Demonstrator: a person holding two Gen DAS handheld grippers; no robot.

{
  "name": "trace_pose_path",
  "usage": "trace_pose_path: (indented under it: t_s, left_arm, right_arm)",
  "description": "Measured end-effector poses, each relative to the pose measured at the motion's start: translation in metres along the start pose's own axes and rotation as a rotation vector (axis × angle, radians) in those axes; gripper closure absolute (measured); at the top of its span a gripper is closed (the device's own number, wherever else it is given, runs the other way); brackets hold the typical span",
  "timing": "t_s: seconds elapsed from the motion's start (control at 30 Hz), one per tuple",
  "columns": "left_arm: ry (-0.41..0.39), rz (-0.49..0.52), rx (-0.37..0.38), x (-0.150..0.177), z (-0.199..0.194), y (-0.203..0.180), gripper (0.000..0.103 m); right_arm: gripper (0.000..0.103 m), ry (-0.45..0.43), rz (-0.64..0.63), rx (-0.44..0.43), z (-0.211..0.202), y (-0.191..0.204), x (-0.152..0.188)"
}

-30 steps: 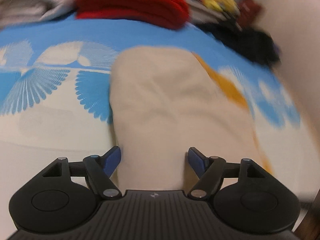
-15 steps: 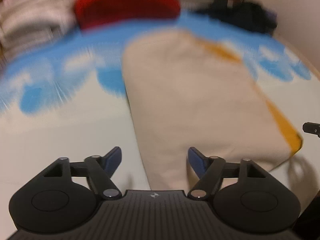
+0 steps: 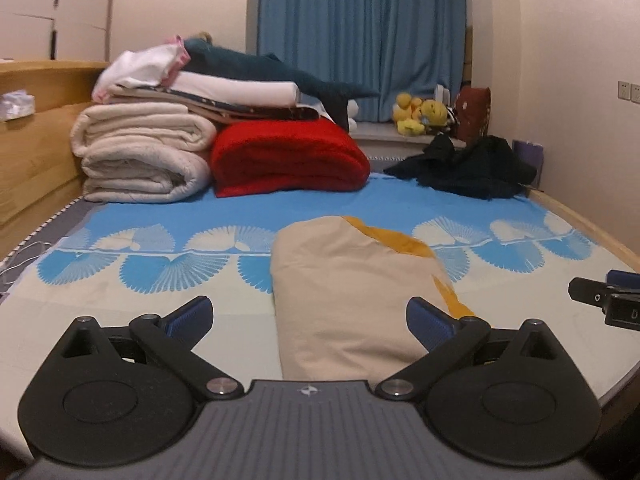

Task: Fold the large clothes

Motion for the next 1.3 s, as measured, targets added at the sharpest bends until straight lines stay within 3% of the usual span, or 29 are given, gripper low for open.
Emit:
trace_pose_path:
  t_s: [0.13,0.2,0.27,0.37,0.6,1.3]
  left_arm:
    - [0.033,-0.008,-0.021,0.039,-0.017,-0.015,0.0]
    - [0.109,-0.014,-0.011,0.057,-0.009,-0.021,0.0]
    - [0.133,-0.036,-0.02,0.062,0.001,-0.021,0.0]
    - [0.107,-0.011,-0.067,0.06,0.017,-0.018,0.0]
    - [0.155,-0.044,-0.085,0.064,0.041,-0.011,0.0]
    - [0.141,-0.028,-0.064,0.068,0.043,-0.021,0.0]
  right_arm:
    - [0.005,0.004,0.028,0.026,-0.033,0.008,0.015]
    - [0.001,0.022,0.031,0.039,-0.044,0.017,0.026]
    - [0.001,0.059,-0.001,0.059,-0.045,0.023,0.038]
    - [0.001,0.103,-0.046,0.055,-0.032,0.031,0.048]
    - [0.001,0.15,-0.02,0.057,-0.011,0.033,0.058]
    - [0.001,0.122,-0.047,0.032,-0.007,0.042,0.054]
Point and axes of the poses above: each gripper's, at about its wrist camera, not at the fingertips, and z roughly the way its jaws point, y to its left, x to its underside, the point moved 9 cm from there along z, roughly the way its jaws point, and after that the axes turned 8 degrees about -z, right-handed, at the moved point
